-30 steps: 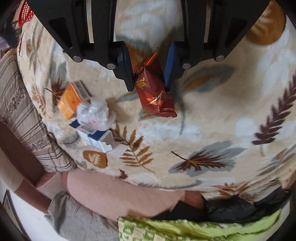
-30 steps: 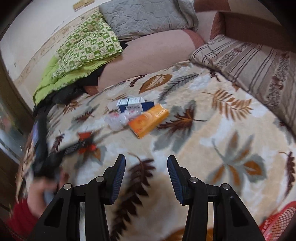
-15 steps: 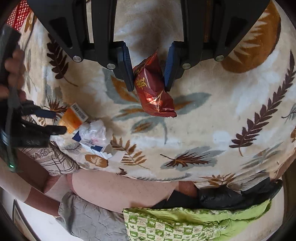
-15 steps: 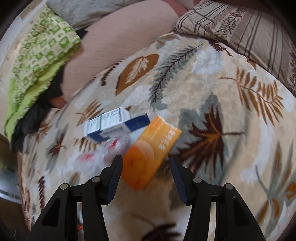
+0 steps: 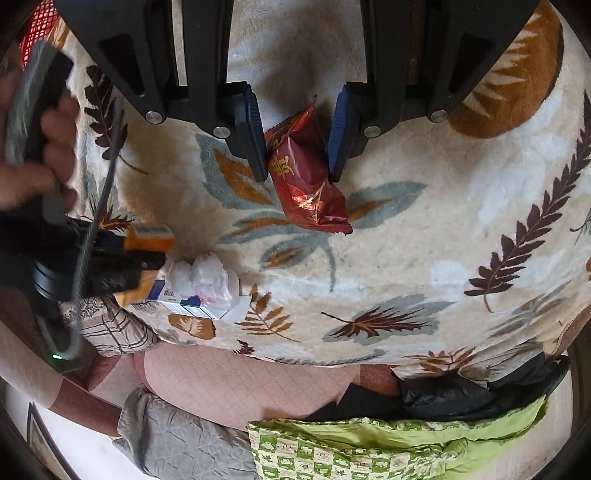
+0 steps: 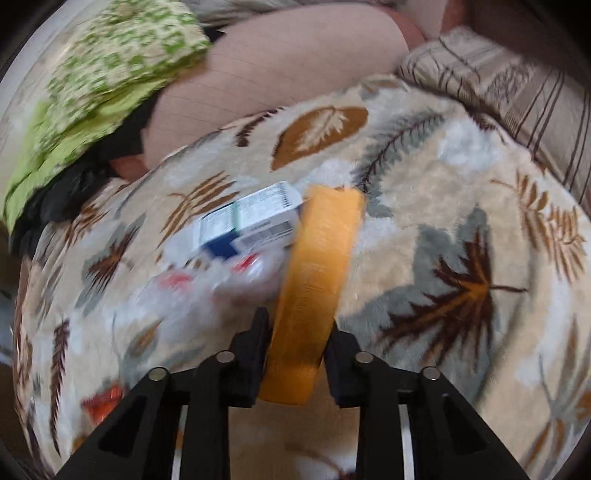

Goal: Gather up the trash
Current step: 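Hold the red wrapper and orange box lifted above the bed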

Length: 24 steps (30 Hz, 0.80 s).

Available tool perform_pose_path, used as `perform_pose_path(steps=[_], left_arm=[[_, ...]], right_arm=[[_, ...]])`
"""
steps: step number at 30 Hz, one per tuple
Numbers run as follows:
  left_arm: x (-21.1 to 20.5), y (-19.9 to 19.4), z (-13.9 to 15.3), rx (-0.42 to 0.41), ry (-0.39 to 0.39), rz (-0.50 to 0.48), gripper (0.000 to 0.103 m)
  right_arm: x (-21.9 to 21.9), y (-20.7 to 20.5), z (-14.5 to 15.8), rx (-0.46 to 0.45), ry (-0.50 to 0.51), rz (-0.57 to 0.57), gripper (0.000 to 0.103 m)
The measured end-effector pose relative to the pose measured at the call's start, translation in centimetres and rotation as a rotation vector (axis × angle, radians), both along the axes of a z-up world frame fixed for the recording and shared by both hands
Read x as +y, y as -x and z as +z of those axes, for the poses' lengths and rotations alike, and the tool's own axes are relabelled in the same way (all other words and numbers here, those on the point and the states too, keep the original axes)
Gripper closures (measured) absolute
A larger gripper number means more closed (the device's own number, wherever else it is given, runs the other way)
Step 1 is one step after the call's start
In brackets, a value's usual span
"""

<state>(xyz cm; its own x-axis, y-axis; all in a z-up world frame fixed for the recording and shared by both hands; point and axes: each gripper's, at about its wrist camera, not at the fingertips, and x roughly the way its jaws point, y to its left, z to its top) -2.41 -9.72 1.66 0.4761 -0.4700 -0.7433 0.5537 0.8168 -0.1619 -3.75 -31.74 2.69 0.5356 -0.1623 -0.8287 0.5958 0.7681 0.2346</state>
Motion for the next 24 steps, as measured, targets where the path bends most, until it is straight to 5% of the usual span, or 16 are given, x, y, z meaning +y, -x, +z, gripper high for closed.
perform_pose_path(steps=[14,24], left_arm=[[0.5,3.9,1.9,-0.082,-0.016,-0.072,0.072],[4.2,8.8,3.9,-0.155,0.007,-0.085,0.072]], right_arm=[[7.8,14.4,3.8,-0.093,0.186,0.104,0.077],[10.0,17.1,4.0,-0.095,0.286,0.084,0.077]])
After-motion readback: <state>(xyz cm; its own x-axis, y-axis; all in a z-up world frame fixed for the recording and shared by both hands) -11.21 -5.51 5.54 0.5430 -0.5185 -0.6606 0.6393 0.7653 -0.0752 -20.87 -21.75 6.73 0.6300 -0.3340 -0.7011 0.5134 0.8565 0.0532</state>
